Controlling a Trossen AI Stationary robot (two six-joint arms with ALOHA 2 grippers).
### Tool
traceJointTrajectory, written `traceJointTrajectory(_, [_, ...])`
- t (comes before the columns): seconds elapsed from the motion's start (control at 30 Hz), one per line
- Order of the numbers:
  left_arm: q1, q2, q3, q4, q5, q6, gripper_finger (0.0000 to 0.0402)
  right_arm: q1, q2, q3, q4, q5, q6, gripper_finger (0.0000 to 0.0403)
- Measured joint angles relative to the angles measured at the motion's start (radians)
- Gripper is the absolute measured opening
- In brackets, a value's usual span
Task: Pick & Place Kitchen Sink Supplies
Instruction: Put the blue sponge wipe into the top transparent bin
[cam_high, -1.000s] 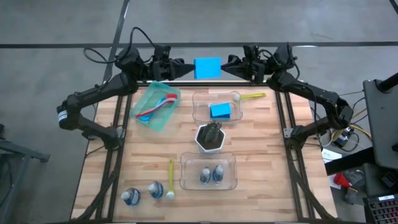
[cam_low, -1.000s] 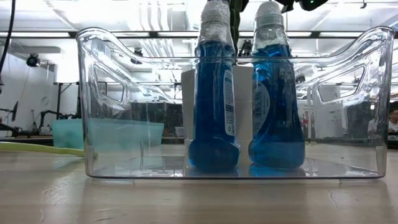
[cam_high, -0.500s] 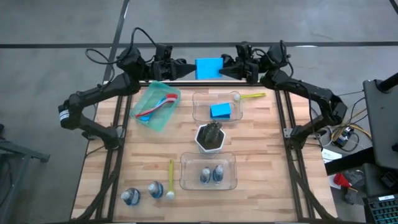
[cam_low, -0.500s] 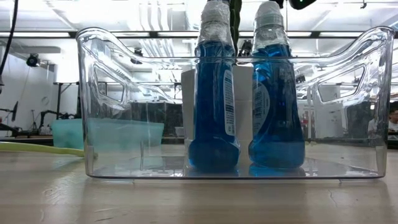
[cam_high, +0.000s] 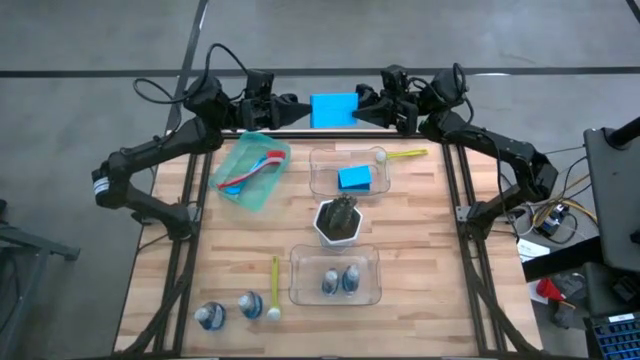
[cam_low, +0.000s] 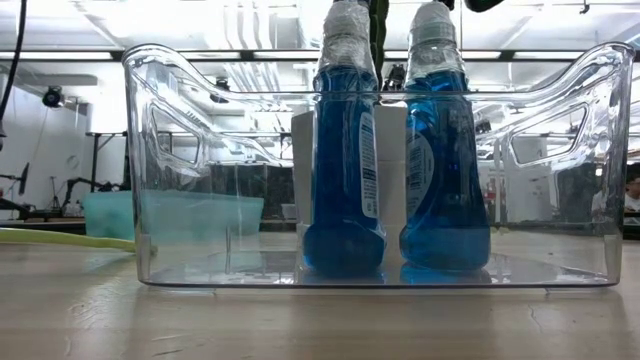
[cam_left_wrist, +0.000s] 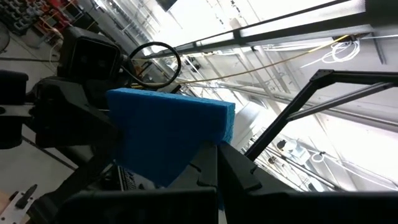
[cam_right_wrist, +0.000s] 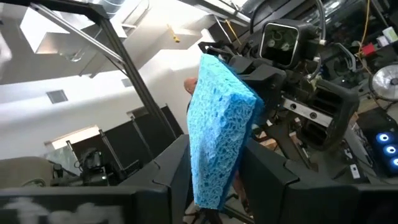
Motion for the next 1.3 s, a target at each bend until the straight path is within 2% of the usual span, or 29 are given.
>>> traceJointTrajectory(0.33, [0.0, 0.0, 0.0, -0.001, 0.003, -0.001, 0.0002, 0.0, 0.003, 0.0, -0.002, 0.001, 0.034, 0.0037])
traceJointTrajectory(0.47, [0.0, -0.001, 0.0, -0.002, 0.003, -0.006, 0.0016, 0.0, 0.003, 0.0, -0.002, 0.001, 0.069, 0.0015])
traceJointTrajectory(0.7, [0.011, -0.008, 0.0, -0.05, 0.028, 0.005, 0.0083, -0.002, 0.003, 0.0, -0.002, 0.0, 0.167, 0.0015])
traceJointTrajectory(1.0, [0.106, -0.052, 0.0, -0.201, 0.218, 0.111, 0.0185, -0.007, -0.007, 0.0, 0.0, -0.03, 0.381, 0.0014])
traceJointTrajectory(1.17, [0.13, -0.082, 0.0, -0.203, 0.244, 0.186, 0.0205, -0.039, -0.012, 0.0, -0.052, -0.046, 0.476, 0.0013])
traceJointTrajectory(1.3, [0.136, -0.104, 0.0, -0.203, 0.242, 0.236, 0.0205, -0.064, -0.03, 0.0, -0.227, -0.05, 0.438, 0.0013])
